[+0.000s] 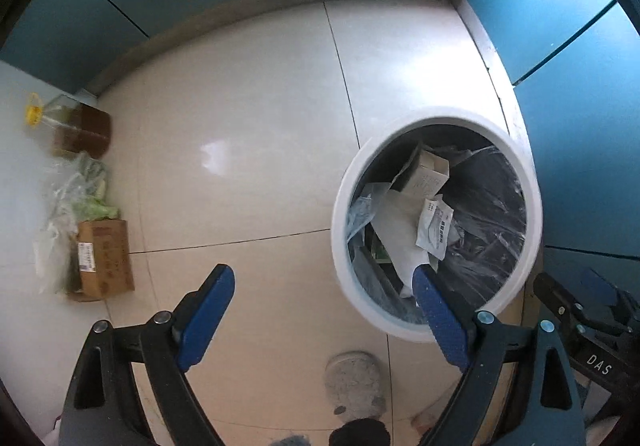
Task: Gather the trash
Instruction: 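Lift both tools away from the bin toward the table, then grasp the red snack packet with the right tool while the left tool grasps green plastic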
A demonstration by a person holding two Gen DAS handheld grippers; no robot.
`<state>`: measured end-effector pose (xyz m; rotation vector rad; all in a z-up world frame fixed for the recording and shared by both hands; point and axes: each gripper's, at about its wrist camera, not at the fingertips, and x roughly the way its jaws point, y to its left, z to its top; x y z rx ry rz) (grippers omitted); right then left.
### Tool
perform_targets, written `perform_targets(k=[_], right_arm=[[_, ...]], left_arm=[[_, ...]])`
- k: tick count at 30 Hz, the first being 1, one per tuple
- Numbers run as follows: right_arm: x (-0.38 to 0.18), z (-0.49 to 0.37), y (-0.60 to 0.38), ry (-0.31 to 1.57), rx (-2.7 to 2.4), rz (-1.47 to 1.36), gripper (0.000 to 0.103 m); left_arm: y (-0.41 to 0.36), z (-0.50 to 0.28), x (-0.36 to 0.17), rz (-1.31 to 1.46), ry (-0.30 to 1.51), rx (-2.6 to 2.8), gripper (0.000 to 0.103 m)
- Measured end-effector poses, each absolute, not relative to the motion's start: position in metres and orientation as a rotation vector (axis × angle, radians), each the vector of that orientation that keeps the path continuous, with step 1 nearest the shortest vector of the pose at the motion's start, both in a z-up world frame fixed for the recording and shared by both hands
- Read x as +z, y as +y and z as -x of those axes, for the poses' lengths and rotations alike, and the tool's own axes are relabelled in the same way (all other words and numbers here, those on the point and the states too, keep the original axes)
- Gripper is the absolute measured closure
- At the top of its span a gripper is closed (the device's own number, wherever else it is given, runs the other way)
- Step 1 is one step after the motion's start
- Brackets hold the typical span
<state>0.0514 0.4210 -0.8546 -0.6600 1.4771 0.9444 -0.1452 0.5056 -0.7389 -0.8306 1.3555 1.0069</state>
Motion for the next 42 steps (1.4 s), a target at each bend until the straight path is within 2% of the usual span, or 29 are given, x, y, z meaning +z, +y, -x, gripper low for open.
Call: perform_targets(k=[4,10,21,26,35,42], right_arm=[[-0.809,-0.05,0.409,1.415,0.927,0.701,0.0],[-0.72,-0.054,0.397,1.37,0.941,0.712,0.0],[-0.492,-0.065,0.353,1.224,0.994,0.667,0.0],[-0.402,-0.064,0.324,1.173,1.034,0.648,0.0],[-0.298,-0.066,0.275,1.224,1.098,0.479,0.0],[-0.258,-0.138,0.204,1.277,0.939,0.234,0.0]], left_arm=[[0.485,0.148,-0.701,0.805,1.333,1.043,0.012],[0.458,0.146,-0.612,0.809,1.285,1.067,0.012],[0.404,0.135,-0.419,0.755,1.17,1.035,0.012],[0.377,0.139,-0.357,0.747,1.13,1.031,0.012],[0.335,0.144,-0.268,0.74,1.085,1.052,0.012],[0.311,0.079,-0.236,0.582,1.109,1.0,0.012]])
